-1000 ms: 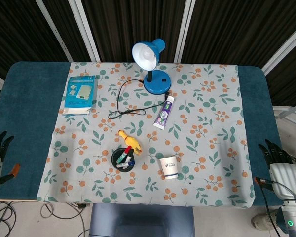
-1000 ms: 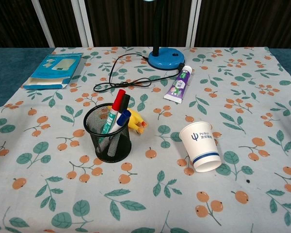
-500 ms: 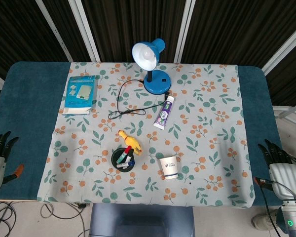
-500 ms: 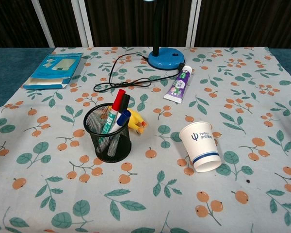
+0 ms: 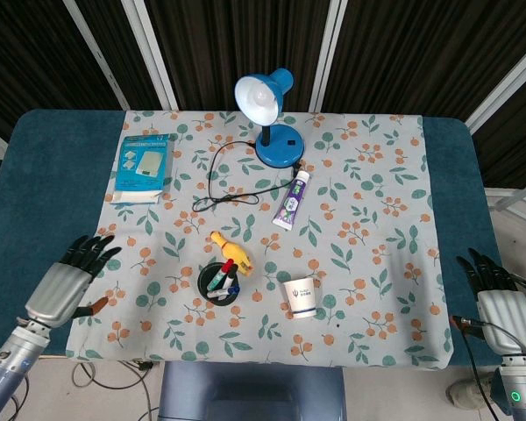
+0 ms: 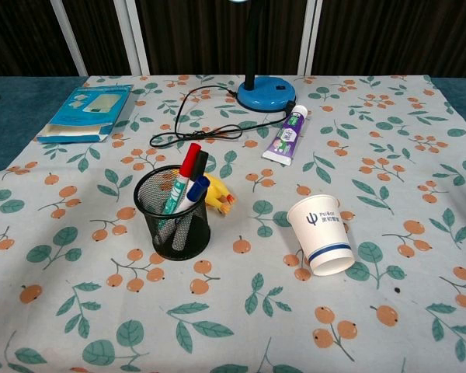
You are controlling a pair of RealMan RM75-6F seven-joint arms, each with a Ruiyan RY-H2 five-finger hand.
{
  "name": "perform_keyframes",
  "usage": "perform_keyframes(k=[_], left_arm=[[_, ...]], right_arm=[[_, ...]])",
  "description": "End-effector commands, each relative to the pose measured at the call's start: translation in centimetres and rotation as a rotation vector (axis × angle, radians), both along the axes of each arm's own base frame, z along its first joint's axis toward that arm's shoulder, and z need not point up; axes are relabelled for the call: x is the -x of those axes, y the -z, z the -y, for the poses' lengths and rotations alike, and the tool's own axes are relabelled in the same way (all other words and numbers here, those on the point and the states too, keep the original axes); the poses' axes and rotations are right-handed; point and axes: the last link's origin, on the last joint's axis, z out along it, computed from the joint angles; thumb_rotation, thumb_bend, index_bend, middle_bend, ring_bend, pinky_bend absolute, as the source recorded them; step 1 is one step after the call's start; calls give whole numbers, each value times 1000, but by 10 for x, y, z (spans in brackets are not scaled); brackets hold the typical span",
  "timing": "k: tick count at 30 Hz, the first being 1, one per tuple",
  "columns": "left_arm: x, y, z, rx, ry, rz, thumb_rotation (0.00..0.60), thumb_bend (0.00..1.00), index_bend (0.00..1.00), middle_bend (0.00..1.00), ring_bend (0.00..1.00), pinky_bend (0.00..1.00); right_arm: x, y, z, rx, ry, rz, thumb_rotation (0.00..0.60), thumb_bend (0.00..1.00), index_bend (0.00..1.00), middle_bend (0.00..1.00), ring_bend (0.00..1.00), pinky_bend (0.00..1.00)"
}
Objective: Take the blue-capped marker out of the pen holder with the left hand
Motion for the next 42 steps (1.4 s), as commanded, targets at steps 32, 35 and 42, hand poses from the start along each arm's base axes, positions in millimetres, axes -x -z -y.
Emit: perform_keyframes(k=[32, 35, 42], left_arm=[[-117, 99, -42, 333, 87, 176, 600, 339, 398, 33, 0, 0], [-121, 102, -45, 337, 83, 190, 600, 336, 417, 35, 0, 0], [-129, 117, -49, 325, 91, 171, 600, 323, 447, 39, 0, 0]], right_arm=[[1, -1, 1, 7, 8, 2, 600, 133, 119, 51, 101, 182], [1, -2, 1, 8, 10, 3, 600, 133, 119, 51, 101, 182], [1, -2, 1, 9, 12, 6, 600, 133, 119, 51, 101, 182]])
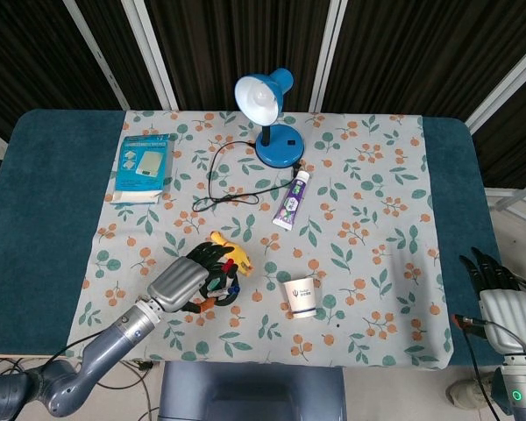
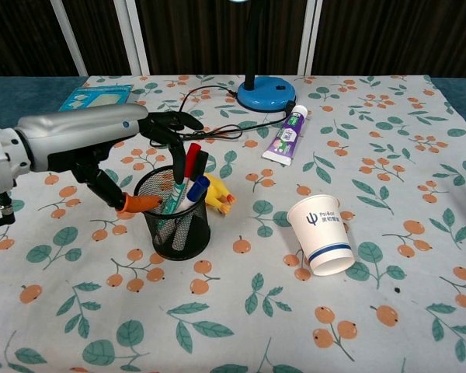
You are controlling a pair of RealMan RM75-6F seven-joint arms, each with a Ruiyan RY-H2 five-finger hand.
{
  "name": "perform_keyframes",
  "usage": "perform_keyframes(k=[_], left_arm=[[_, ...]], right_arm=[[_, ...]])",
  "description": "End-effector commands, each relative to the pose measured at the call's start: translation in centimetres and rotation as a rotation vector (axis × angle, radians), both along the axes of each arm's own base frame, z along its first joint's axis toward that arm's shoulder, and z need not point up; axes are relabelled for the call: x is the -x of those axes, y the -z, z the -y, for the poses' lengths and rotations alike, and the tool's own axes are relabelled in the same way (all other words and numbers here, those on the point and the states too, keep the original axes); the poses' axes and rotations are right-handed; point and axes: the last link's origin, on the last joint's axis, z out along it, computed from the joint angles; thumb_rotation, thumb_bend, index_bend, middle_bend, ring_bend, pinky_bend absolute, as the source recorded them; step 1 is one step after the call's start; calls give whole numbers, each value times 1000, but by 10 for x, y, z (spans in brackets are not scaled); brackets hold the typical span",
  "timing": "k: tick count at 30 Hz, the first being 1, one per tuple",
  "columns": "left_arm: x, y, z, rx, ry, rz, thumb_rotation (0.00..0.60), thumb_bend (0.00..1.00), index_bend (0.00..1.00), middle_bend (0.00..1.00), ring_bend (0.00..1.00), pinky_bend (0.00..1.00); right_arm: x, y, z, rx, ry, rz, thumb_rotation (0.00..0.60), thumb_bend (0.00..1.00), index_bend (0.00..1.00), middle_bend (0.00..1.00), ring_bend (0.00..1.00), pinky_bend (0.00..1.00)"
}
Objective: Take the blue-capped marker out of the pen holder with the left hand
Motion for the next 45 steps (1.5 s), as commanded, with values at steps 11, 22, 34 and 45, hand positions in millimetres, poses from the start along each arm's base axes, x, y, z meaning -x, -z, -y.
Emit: perform_keyframes(k=[11, 22, 34, 45], left_arm=[[-13, 14, -1, -25, 4, 5, 600, 323, 455, 43, 0, 0], [-22, 21, -1, -32, 7, -16, 600, 323, 457, 44, 0, 0], [-21, 22, 0, -15, -3, -26, 600, 328, 525, 61, 0, 0], [-26, 7, 0, -15, -23, 24, 600, 388, 572, 86, 0, 0]], right_arm=[[0, 0, 0, 2, 5, 5, 600, 133, 119, 51, 101, 182], [0, 0, 0, 1, 7, 7, 600, 132, 118, 51, 101, 182], [0, 0, 0, 1, 6, 7, 600, 133, 118, 51, 101, 182], [0, 0, 0, 1, 5, 7, 600, 133, 118, 51, 101, 182]])
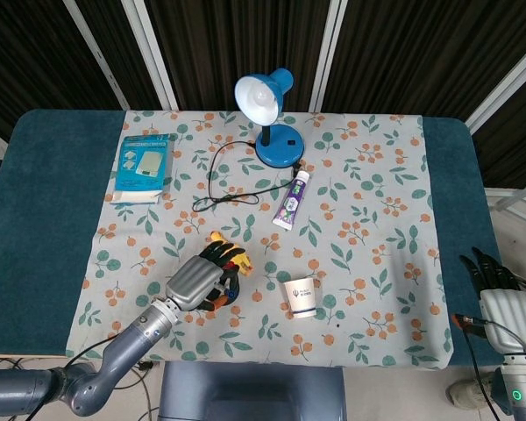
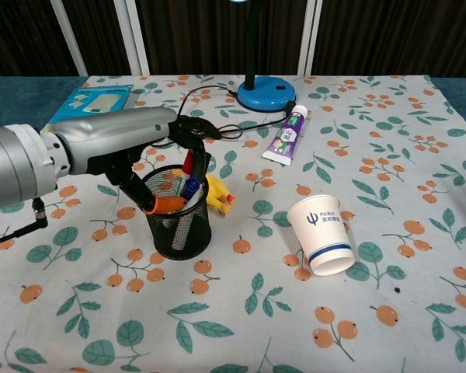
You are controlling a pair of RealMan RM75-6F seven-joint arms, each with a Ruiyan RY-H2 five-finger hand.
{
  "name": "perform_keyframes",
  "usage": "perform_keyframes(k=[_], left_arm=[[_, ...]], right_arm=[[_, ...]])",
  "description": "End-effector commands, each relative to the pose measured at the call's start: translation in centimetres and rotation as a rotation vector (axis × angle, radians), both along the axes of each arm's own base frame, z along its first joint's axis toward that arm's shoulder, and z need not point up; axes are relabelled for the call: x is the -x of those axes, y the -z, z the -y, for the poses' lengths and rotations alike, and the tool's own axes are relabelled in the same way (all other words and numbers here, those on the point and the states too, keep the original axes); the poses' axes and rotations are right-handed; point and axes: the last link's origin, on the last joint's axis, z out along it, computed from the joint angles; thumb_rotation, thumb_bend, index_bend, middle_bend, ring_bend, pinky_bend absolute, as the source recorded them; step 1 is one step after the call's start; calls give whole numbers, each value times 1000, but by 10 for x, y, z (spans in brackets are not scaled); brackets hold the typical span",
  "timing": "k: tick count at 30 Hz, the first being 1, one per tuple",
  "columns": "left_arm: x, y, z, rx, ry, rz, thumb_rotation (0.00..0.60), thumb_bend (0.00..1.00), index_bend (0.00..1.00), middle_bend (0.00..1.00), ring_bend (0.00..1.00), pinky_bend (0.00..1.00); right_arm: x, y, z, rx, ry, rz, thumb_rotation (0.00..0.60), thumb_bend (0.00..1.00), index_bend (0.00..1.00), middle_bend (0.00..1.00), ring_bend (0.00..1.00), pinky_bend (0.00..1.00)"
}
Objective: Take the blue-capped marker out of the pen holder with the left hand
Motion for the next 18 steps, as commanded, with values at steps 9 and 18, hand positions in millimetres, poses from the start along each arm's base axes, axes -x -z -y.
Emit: perform_keyframes(k=[9, 18], left_arm=[[-7, -64, 8, -50, 5, 156, 600, 388, 573, 91, 0, 0], [11, -122, -4, -148, -35, 267, 600, 388, 575, 98, 0, 0]], right_arm=[[0, 0, 0, 1, 1, -2, 600, 133, 117, 51, 101, 182], [0, 1, -1, 0, 6, -5, 600, 132, 117, 51, 101, 182]])
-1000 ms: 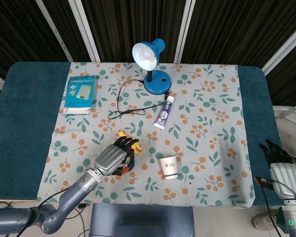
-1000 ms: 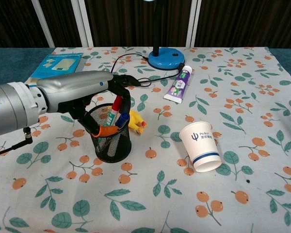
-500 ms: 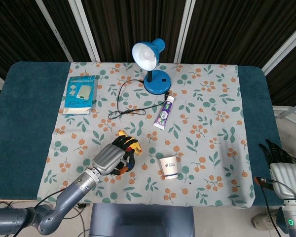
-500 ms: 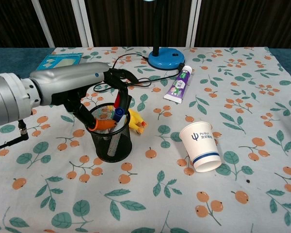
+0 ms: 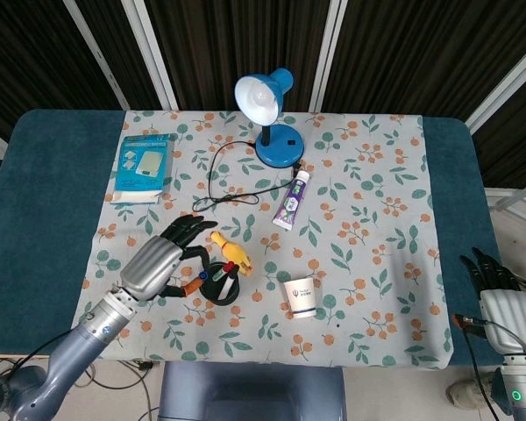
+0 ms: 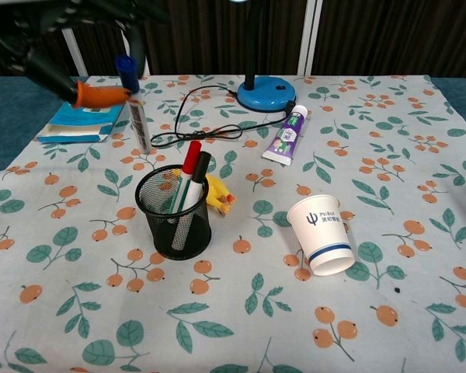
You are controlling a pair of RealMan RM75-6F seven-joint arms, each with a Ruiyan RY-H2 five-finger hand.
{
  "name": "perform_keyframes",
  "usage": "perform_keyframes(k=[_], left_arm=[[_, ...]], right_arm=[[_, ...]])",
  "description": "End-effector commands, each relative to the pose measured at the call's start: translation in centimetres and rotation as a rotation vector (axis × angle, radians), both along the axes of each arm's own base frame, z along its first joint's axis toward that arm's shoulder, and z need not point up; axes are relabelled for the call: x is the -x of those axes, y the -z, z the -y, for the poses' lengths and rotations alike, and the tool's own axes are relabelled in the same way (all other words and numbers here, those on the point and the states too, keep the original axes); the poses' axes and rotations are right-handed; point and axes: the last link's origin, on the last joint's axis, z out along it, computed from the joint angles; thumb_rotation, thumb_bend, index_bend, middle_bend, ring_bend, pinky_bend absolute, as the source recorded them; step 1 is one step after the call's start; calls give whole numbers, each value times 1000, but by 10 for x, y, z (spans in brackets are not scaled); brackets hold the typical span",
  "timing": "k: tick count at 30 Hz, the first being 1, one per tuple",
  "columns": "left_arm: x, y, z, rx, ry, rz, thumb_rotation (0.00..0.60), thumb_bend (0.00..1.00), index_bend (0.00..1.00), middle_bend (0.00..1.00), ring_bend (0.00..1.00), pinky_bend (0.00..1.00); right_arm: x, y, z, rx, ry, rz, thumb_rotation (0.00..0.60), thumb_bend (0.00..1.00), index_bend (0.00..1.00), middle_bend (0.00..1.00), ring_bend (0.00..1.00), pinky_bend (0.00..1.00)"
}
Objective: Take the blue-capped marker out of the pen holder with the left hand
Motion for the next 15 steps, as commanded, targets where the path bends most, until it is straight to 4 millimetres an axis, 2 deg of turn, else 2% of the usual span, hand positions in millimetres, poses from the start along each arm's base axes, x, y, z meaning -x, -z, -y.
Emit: perform_keyframes(k=[1, 4, 7, 11, 15], left_arm=[[10, -24, -4, -40, -22, 44, 600, 387, 575, 100, 0, 0], [28, -34, -13, -49, -68, 50, 600, 388, 576, 104, 0, 0], [45, -33, -26, -72, -116, 38, 600, 387, 576, 104, 0, 0], [69, -19, -43, -81, -208, 7, 600, 387, 577, 105, 0, 0], [83, -3, -56, -48, -275, -27, 600, 388, 569, 105, 0, 0]], right_arm=[[0, 0, 0, -1, 1, 0, 600, 132, 117, 51, 101, 182], [0, 0, 0, 1, 4, 0, 600, 132, 117, 51, 101, 182], [0, 0, 0, -1, 2, -2, 600, 133, 118, 51, 101, 182], [0, 0, 0, -2, 2, -1, 600, 133, 118, 51, 101, 182], [1, 0, 0, -1, 5, 0, 600, 132, 118, 51, 101, 182]])
